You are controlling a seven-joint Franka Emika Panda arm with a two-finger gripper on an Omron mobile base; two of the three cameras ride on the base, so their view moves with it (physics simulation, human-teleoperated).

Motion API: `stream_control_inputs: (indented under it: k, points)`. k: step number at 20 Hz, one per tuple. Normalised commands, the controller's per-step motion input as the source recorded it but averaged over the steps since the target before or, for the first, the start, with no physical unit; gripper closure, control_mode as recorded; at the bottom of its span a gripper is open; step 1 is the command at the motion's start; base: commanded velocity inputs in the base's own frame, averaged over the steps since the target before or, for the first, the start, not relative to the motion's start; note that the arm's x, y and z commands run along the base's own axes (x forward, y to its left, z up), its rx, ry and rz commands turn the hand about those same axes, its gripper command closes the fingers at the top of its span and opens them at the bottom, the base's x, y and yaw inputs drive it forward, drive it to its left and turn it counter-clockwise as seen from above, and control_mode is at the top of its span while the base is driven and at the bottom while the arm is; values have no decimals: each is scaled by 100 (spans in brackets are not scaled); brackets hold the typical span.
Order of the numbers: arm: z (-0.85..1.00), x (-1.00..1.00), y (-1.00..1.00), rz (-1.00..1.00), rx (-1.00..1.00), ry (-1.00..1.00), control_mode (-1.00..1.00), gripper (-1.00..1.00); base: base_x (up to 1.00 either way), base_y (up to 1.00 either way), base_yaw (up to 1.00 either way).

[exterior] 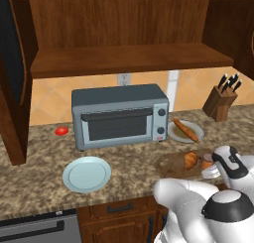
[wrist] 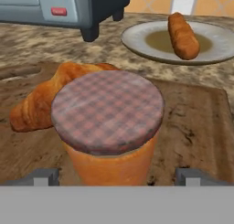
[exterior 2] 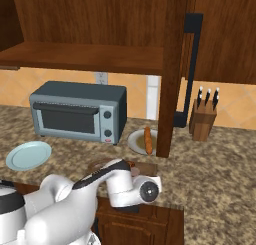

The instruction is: From the different types of pastries on the counter, select a croissant and place it on the cutting board. Then retrieve a jar of jam from the cabinet and place it alongside the croissant on the cutting board.

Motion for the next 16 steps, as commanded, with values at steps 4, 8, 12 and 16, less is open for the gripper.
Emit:
stream_control_inputs:
  k: [4,8,12,16]
  points:
    - [-8,-1,8,0,0,-4,-100,-100,0,0,0]
    - [-7,-23,0,0,0,-2,-100,-100,0,0,0]
    - [39,-97,-6,0,0,-1,-100,-100,0,0,0]
    - [99,-100,-12,0,0,0,-100,-100,0,0,0]
